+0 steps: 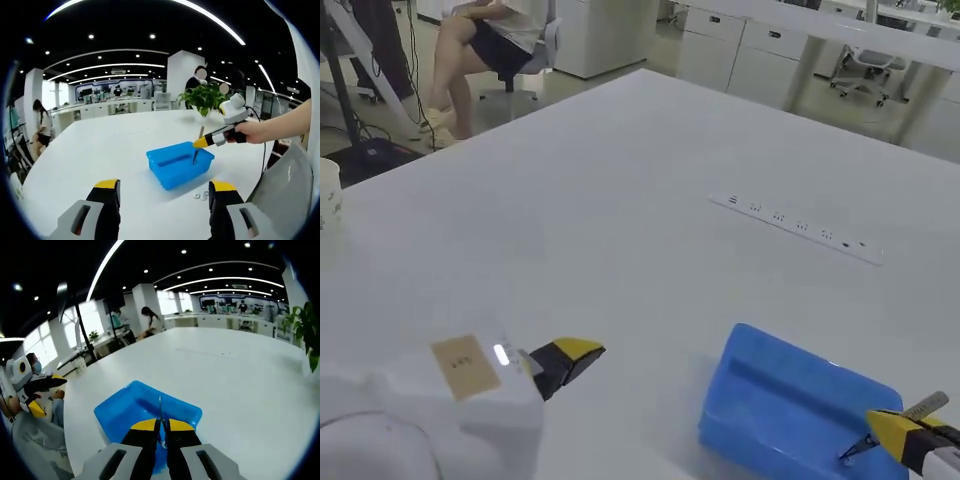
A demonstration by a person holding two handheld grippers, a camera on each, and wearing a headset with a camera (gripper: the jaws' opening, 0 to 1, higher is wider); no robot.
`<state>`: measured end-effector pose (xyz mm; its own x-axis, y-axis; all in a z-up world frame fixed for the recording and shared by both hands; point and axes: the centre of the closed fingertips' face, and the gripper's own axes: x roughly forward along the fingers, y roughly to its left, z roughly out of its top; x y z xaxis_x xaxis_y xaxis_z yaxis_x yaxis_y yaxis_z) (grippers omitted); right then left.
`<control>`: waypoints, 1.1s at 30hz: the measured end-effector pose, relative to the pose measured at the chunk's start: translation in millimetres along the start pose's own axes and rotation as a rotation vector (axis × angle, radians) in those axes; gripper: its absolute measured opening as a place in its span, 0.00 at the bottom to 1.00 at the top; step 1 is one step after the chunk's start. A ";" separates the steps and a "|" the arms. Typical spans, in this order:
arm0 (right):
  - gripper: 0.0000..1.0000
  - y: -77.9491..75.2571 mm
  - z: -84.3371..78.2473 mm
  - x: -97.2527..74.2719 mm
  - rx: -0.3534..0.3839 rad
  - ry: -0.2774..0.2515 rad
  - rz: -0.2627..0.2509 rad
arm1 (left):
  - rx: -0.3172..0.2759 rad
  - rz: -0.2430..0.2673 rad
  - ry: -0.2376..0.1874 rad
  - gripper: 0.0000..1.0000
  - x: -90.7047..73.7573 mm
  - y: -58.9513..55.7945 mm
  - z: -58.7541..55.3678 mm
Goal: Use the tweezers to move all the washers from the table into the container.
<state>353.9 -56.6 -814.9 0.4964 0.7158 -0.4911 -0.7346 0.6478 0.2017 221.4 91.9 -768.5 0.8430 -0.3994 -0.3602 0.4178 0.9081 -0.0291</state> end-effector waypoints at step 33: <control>0.03 51.4 24.9 -47.6 0.053 -0.092 0.134 | 0.010 -0.017 0.023 0.71 1.3 -3.1 -4.0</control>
<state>304.0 -50.8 -760.1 0.4376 0.8161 -0.3773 -0.7731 0.5558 0.3056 219.8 89.1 -772.6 0.8281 -0.4112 -0.3810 0.4351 0.9000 -0.0259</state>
